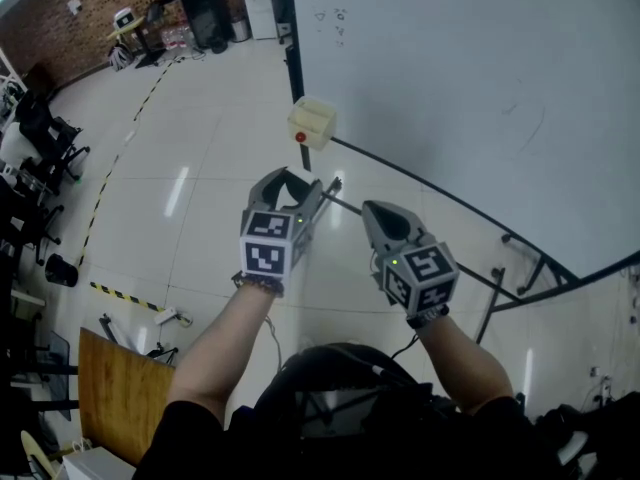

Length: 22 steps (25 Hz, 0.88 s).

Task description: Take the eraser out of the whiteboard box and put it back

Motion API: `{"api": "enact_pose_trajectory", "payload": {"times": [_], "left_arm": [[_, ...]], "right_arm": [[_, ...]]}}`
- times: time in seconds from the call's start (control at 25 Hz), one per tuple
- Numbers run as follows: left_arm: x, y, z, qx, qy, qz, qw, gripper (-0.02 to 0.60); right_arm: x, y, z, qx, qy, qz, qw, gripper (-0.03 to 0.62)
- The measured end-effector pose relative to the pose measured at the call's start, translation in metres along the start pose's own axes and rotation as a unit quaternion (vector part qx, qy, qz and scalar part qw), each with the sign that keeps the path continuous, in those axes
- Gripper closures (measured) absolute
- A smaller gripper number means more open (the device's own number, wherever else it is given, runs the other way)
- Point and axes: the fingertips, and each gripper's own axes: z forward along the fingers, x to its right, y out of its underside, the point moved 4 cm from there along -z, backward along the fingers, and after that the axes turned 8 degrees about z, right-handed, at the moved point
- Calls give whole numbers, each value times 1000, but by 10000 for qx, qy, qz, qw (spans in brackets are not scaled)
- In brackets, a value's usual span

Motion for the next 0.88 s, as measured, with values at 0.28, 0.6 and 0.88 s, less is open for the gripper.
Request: {"api": "enact_pose_trajectory", "payload": {"times": [0.28,0.6,0.88], "left_arm": [[9,-8,4,1,-218,-22,9998,333],[9,-10,9,57,-447,-146,9989,333],[-7,-8,31,23,-504,-222,9985,333]], "right_arm": [[15,-1,-11,16,-138,9,9999,568],[33,7,-13,-89,-239,-15,9997,568],[49,6,4,-122,-219,16,9997,568]]}}
